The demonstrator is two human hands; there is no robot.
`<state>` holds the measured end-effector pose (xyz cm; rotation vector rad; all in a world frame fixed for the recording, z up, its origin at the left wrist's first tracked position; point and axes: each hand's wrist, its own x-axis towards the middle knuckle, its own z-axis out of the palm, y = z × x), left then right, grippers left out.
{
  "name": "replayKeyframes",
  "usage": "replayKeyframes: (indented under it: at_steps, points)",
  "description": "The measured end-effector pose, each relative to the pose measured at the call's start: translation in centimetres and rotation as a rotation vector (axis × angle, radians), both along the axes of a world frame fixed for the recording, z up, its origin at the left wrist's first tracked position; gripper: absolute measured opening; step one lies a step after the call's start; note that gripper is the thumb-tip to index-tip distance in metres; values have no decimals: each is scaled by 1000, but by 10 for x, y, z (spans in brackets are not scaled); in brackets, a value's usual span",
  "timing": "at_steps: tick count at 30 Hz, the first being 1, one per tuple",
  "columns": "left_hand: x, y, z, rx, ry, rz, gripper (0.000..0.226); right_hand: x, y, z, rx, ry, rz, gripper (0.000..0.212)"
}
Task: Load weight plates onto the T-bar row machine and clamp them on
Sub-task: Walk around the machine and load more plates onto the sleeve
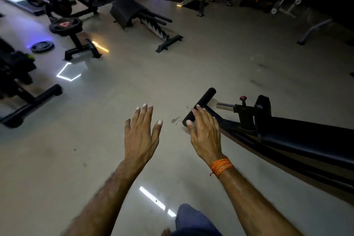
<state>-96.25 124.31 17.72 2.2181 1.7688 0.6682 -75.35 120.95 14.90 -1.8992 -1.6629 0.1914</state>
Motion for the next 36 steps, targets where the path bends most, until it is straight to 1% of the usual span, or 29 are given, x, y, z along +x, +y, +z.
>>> replayKeyframes:
  at_steps: [2, 6, 10, 12, 16, 21, 26, 28, 32, 36]
  points:
    - [5, 59, 5, 17, 5, -33, 66, -1, 54, 2, 16, 17, -24, 58]
    - [13, 177, 6, 63, 51, -55, 64, 7, 172, -9, 38, 44, -68, 57]
    - [16, 287, 11, 44, 75, -47, 63, 19, 285, -16, 47, 73, -103, 54]
    - [17, 342, 14, 52, 104, -48, 63, 25, 340, -15, 40, 66, -104, 51]
    - [27, 448, 15, 48, 101, -48, 63, 45, 439, -8, 40, 21, -125, 51]
    - [63, 592, 1, 52, 122, -156, 63, 79, 557, -17, 53, -6, -236, 56]
    - [115, 734, -8, 18, 109, -323, 66, 114, 661, -21, 13, -15, -392, 54]
    - [142, 783, -6, 32, 118, -411, 65, 130, 694, -16, -6, -16, -457, 53]
    - [214, 867, 2, 35, 114, -564, 66, 179, 747, -6, -27, -30, -606, 54]
    - [301, 937, 1, 70, 117, -686, 65, 249, 803, -16, -28, -33, -734, 54]
